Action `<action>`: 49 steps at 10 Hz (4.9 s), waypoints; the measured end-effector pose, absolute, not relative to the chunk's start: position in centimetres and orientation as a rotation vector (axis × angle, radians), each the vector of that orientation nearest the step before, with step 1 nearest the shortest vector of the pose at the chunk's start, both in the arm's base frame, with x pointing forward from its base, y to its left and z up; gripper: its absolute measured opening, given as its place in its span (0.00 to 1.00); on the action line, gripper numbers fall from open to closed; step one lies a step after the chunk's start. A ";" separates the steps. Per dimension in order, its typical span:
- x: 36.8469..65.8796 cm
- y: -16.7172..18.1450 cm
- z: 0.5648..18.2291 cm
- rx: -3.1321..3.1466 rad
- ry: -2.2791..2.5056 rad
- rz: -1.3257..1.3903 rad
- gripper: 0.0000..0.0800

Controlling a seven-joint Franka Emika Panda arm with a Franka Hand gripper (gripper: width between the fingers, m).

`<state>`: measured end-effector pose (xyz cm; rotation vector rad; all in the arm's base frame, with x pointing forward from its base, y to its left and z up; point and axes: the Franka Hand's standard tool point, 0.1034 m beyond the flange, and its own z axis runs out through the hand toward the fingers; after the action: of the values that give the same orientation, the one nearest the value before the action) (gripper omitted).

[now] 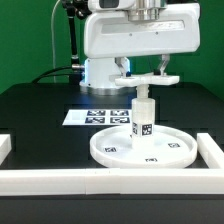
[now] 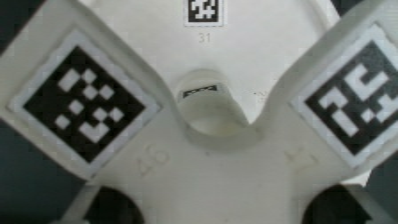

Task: Assemble round table

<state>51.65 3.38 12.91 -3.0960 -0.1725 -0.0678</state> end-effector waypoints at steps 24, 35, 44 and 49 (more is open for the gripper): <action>52.9 1.5 10.6 -3.110 -0.210 -0.147 0.56; 52.9 1.3 10.5 -2.683 1.320 -0.140 0.56; 52.7 -1.3 10.6 -1.584 2.333 -0.093 0.68; 54.0 1.2 12.9 -1.825 2.163 -0.025 0.81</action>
Offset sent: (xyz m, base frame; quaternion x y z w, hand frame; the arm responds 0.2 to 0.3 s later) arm 0.0109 0.0043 -0.0052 0.0045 0.0008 -0.0520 0.9986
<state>53.99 1.17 12.85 -1.8251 2.1633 -0.0251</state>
